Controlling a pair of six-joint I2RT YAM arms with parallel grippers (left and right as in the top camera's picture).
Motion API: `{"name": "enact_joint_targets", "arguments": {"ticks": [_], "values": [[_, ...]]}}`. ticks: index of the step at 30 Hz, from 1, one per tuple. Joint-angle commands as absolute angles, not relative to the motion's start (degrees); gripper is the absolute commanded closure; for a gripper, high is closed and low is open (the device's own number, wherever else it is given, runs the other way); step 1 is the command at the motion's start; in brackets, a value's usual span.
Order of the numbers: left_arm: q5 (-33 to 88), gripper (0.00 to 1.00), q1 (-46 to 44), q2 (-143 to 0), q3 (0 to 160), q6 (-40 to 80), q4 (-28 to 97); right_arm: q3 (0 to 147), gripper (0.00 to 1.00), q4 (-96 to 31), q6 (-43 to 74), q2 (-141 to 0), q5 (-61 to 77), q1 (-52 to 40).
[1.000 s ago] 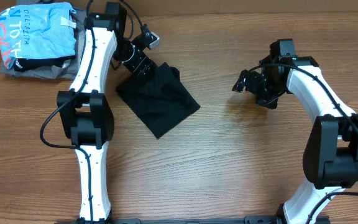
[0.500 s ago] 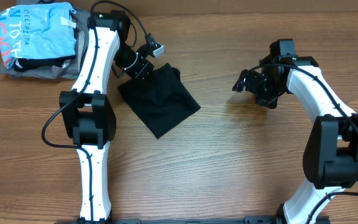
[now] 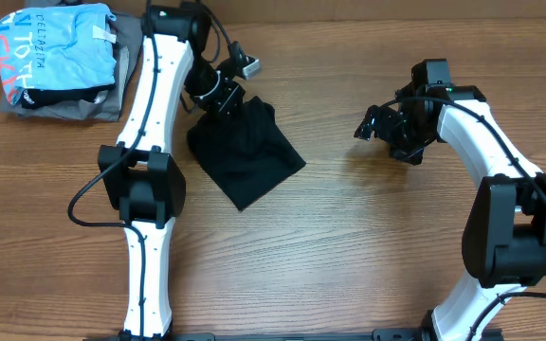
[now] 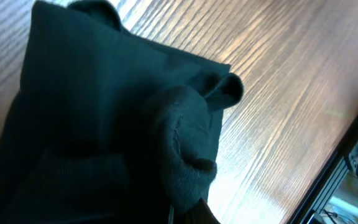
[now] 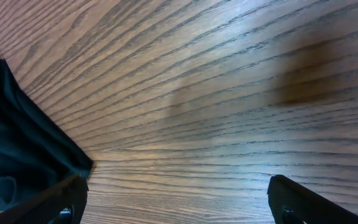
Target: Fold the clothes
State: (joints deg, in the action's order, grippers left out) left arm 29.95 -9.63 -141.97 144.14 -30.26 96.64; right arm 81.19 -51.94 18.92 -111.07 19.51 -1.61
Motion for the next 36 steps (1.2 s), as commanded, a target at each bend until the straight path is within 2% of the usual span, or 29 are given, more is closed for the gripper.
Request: {"name": "enact_joint_targets", "arguments": {"ticks": [1,10,21,25,27,29,30,32,34,36], "values": [[26.15,0.96,-10.94,-137.64,143.52,-22.74,96.84,80.95,0.04,-51.7,19.09,-110.72,19.53,-1.91],[25.06,0.96,-12.03,-128.55,129.51,-18.87,96.84,80.95,0.04,-51.27,19.09,-110.72,19.53,-1.91],[25.1,0.96,-12.8,-127.94,112.42,-11.66,96.86,80.95,0.04,-51.66,19.09,-110.72,19.55,-1.91],[25.63,0.91,-12.95,-127.94,108.42,-11.46,96.84,80.95,0.04,-51.4,19.11,-110.72,19.55,-1.91],[25.71,0.82,-13.5,-127.94,106.56,-10.31,96.88,80.95,0.04,-51.31,19.11,-110.72,19.55,-1.91],[25.82,0.77,-14.28,-127.94,104.97,-9.5,96.88,80.95,0.04,-51.27,19.11,-110.72,19.55,-1.91],[26.26,0.71,-14.79,-127.94,104.03,-9.32,96.88,80.95,0.04,-51.24,19.11,-110.72,19.55,-1.91],[28.32,0.48,-15.9,-127.94,102.17,-9.39,96.88,80.95,0.04,-51.18,19.11,-110.72,19.55,-1.91],[29.23,0.35,-16.97,-127.94,100.77,-9.69,96.88,80.95,0.04,-51.05,19.11,-110.72,19.55,-1.91],[31.33,0.3,-18.94,-127.94,98.94,-12.03,96.88,80.97,0.04,-50.83,19.11,-110.72,19.57,-1.91]]}}
